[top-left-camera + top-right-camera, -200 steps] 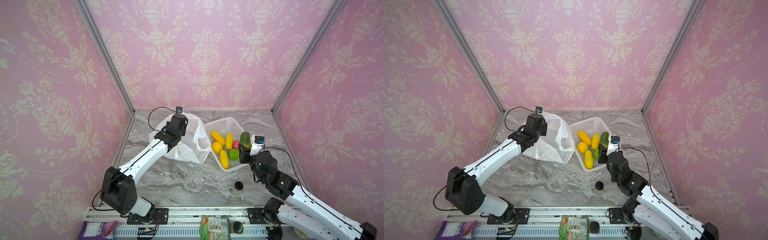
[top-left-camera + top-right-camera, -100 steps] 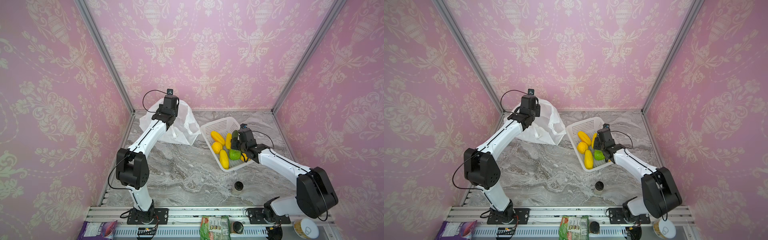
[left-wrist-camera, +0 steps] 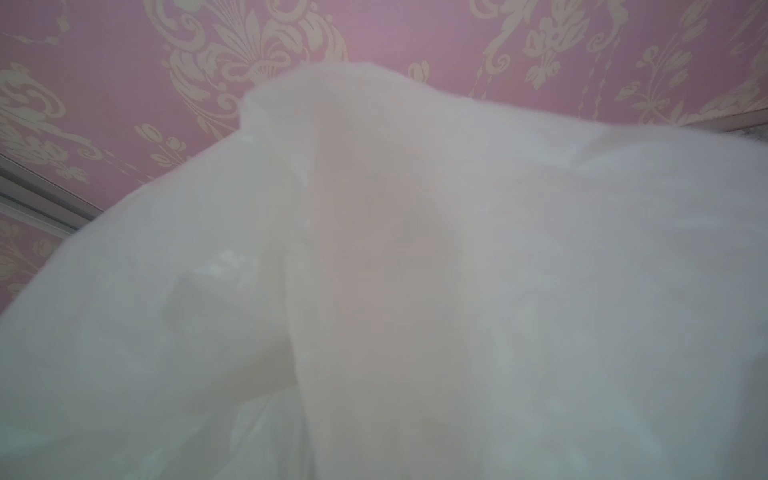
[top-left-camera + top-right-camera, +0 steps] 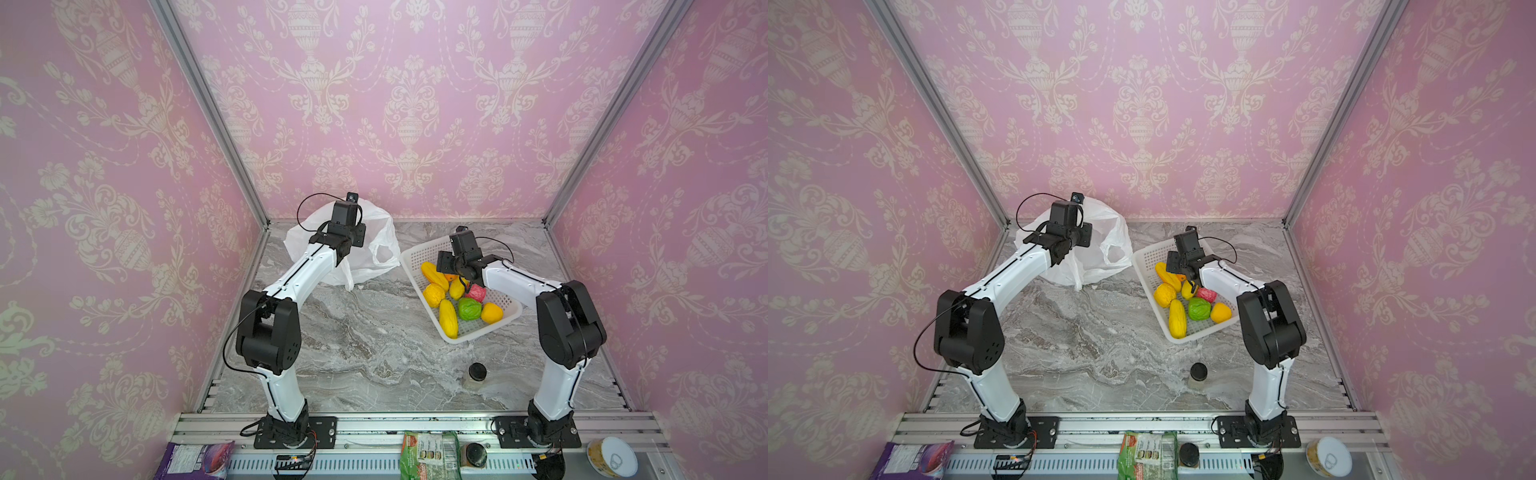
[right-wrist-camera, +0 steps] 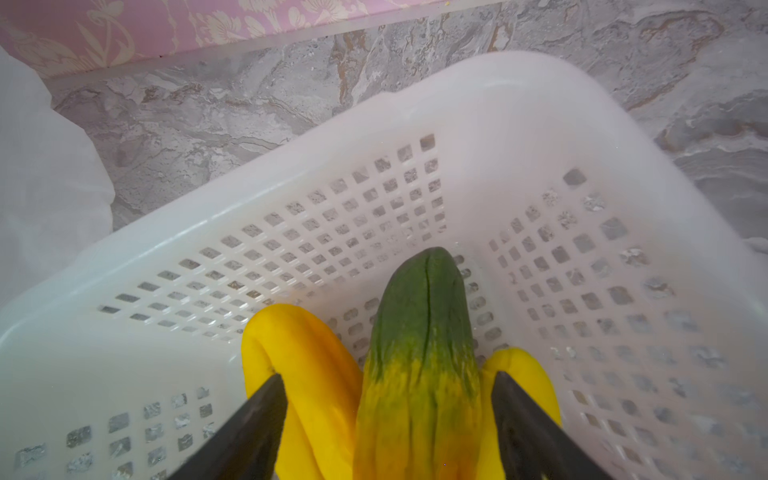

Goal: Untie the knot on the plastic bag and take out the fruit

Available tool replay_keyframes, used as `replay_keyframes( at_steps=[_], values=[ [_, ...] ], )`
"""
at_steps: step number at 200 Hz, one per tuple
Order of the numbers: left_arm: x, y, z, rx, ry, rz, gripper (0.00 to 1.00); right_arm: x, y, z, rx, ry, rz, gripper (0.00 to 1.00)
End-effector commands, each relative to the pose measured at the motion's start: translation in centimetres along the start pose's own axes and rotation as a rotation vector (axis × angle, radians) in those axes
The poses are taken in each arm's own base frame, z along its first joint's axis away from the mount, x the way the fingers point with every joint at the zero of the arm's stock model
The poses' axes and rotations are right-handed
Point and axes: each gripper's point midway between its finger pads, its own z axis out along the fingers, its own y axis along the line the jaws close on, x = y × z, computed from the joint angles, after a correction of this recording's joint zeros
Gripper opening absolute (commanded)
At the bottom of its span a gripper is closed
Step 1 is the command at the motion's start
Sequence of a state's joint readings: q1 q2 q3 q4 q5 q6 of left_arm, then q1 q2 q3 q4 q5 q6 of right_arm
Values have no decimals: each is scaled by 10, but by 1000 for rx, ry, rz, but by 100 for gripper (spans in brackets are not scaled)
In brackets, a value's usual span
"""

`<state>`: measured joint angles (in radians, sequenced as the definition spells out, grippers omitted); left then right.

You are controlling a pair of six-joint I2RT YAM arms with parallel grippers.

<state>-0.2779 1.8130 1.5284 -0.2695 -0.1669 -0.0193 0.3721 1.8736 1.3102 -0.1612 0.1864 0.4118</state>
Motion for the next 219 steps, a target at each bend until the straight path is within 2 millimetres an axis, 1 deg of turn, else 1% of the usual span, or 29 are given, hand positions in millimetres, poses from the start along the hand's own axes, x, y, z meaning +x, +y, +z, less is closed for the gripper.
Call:
replay_keyframes(
  at_steps=[1,21,35,52,65,67,69,72,101,117,129,134,141,155,169,182,195,198,212,219],
  values=[
    [-19,-12,-35,101,-44,-33,24,-20,-5,-20,22,-39,2,90],
    [-22,-14,-52,134,-46,-46,35,-27,-7,-43,12,-75,10,96],
    [-26,-14,-67,149,-63,-58,44,-32,-10,-62,6,-106,17,97],
    [-33,-10,-92,157,-98,-81,54,-36,-16,-87,4,-139,25,98],
    [-37,-8,-112,171,-133,-101,61,-41,-20,-111,-3,-179,37,99],
    [-36,-8,-114,172,-135,-103,62,-44,-21,-115,-6,-190,41,100],
    [-37,-8,-118,177,-142,-106,62,-36,-24,-115,2,-178,37,100],
    [-39,-7,-124,180,-153,-112,63,-33,-26,-118,3,-177,37,100],
    [-36,-3,-172,221,-231,-152,69,-31,-37,-168,-31,-248,62,100],
    [-30,5,-198,215,-281,-176,73,-27,-43,-193,-55,-279,82,100],
    [-23,13,-213,192,-310,-198,75,-24,-50,-211,-63,-300,104,100],
    [-20,16,-217,182,-320,-210,74,-22,-52,-219,-68,-308,111,100],
    [-15,18,-221,182,-328,-220,70,-20,-55,-228,-76,-320,120,100],
    [-2,14,-216,199,-304,-230,55,-14,-61,-247,-89,-342,140,100],
    [12,5,-199,226,-228,-233,42,-7,-65,-263,-110,-363,154,100],
    [27,-1,-181,235,-153,-238,18,1,-70,-276,-124,-376,168,100],
    [35,-7,-164,248,-114,-246,2,6,-74,-288,-137,-392,179,100],
    [36,-9,-160,253,-105,-248,0,7,-75,-290,-138,-395,183,100],
    [34,-19,-142,283,-74,-246,0,8,-80,-300,-136,-418,201,100],
    [29,-23,-134,295,-62,-246,0,5,-83,-306,-128,-433,213,100]
  ],
)
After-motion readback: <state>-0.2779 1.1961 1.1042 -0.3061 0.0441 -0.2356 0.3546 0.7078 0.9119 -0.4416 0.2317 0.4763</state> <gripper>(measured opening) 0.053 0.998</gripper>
